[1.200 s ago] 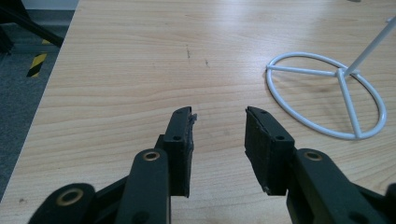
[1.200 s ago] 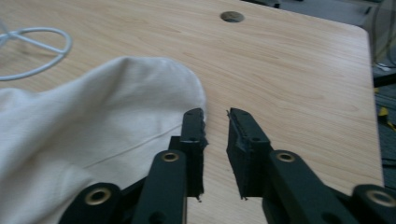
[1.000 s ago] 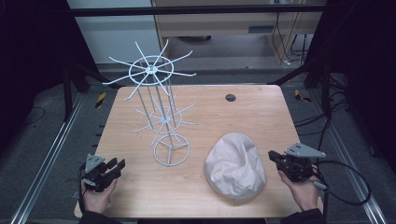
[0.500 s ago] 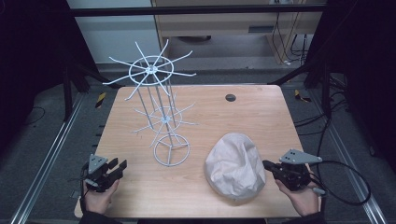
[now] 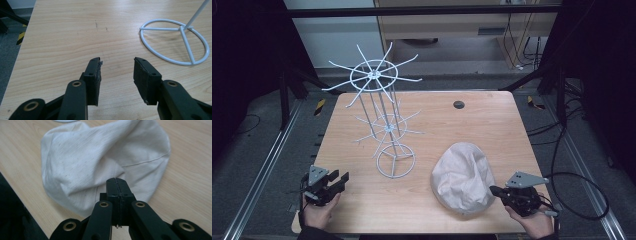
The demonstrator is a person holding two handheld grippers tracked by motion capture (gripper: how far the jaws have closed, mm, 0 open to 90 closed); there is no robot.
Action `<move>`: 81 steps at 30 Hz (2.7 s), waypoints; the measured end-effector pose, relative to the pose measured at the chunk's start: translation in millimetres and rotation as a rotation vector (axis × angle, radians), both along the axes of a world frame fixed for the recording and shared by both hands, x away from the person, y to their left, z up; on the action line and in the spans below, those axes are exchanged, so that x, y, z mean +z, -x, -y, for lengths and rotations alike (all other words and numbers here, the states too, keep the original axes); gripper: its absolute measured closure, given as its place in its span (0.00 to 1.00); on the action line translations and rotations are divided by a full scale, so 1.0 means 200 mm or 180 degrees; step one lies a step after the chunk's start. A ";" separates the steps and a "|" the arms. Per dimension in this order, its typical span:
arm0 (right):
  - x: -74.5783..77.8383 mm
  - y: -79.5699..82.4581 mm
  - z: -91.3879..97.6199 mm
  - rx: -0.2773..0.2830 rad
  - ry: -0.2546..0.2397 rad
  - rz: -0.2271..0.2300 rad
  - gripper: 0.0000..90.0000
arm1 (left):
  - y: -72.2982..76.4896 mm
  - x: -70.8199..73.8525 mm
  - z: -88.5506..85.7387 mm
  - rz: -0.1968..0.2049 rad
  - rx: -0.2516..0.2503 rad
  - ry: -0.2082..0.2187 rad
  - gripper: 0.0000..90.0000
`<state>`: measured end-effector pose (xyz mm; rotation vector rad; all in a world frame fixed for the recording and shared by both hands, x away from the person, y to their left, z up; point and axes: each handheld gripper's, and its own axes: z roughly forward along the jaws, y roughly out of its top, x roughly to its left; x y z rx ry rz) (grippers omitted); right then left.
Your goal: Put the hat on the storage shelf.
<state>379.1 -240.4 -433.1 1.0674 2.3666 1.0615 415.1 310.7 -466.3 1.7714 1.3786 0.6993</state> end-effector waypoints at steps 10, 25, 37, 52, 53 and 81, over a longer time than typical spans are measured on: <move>-0.03 0.01 -0.07 0.0223 0.0000 -0.0083 1.00 | 0.00 0.00 0.00 -0.0022 -0.0001 -0.0031 0.64; -0.05 0.00 -0.21 0.0351 -0.0080 -0.0064 1.00 | 0.02 0.02 0.08 -0.0065 -0.0332 0.0060 0.78; -0.05 0.00 -0.23 0.0337 -0.0125 -0.0035 1.00 | 0.09 0.05 0.37 -0.0084 -0.0961 0.0186 1.00; -0.07 -0.02 -0.06 -0.0034 -0.0133 0.0000 1.00 | 0.17 0.08 0.83 -0.0158 -0.1576 0.0163 1.00; -0.09 -0.02 -0.06 -0.0037 -0.0101 -0.0025 1.00 | 0.17 0.07 0.87 -0.0165 -0.1604 0.0151 1.00; -0.19 -0.06 -0.18 0.0192 -0.0083 -0.0222 1.00 | -0.11 -0.04 1.14 -0.0019 -0.1337 0.0040 1.00</move>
